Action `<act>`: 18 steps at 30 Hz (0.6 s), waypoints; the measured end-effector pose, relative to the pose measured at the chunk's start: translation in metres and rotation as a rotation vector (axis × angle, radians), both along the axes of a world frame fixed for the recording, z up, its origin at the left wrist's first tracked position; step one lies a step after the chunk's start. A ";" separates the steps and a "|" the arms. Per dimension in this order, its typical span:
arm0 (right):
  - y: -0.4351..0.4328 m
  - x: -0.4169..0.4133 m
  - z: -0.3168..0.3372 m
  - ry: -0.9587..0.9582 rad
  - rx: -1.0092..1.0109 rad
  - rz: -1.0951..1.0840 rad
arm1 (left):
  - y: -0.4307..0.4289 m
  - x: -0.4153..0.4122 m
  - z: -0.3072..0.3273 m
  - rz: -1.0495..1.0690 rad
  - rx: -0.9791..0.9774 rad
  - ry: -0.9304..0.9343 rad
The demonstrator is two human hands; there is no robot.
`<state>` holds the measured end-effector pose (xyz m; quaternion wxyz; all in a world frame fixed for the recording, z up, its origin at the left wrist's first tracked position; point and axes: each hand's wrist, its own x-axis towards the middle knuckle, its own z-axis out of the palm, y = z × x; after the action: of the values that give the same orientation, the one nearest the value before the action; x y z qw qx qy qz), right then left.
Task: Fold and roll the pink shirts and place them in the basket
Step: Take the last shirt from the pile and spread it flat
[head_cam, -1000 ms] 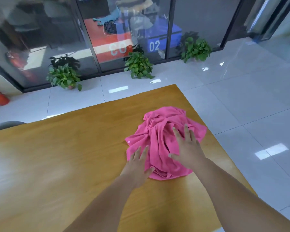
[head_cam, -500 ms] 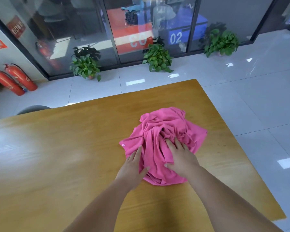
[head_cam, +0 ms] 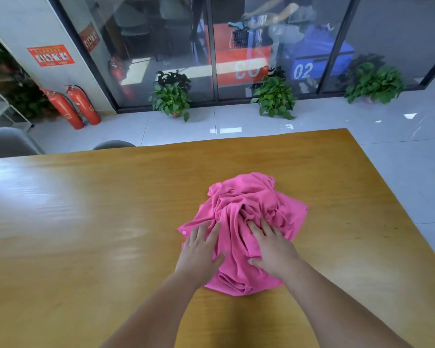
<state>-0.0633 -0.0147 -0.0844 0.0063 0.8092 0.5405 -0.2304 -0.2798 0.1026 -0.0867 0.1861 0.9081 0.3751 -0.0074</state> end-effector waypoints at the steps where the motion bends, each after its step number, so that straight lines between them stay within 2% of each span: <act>1: 0.007 -0.016 0.001 0.000 -0.003 0.029 | 0.007 -0.013 0.002 -0.001 -0.005 -0.005; 10: 0.072 -0.146 0.009 0.011 -0.050 0.209 | 0.073 -0.150 0.002 -0.028 0.007 0.011; 18: 0.127 -0.246 0.003 -0.068 -0.022 0.335 | 0.118 -0.257 -0.006 0.024 -0.042 0.059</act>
<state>-0.3091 0.1127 -0.0809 0.0716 0.7149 0.6648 -0.2045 -0.5370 0.2209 -0.0924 0.1940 0.8987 0.3912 -0.0397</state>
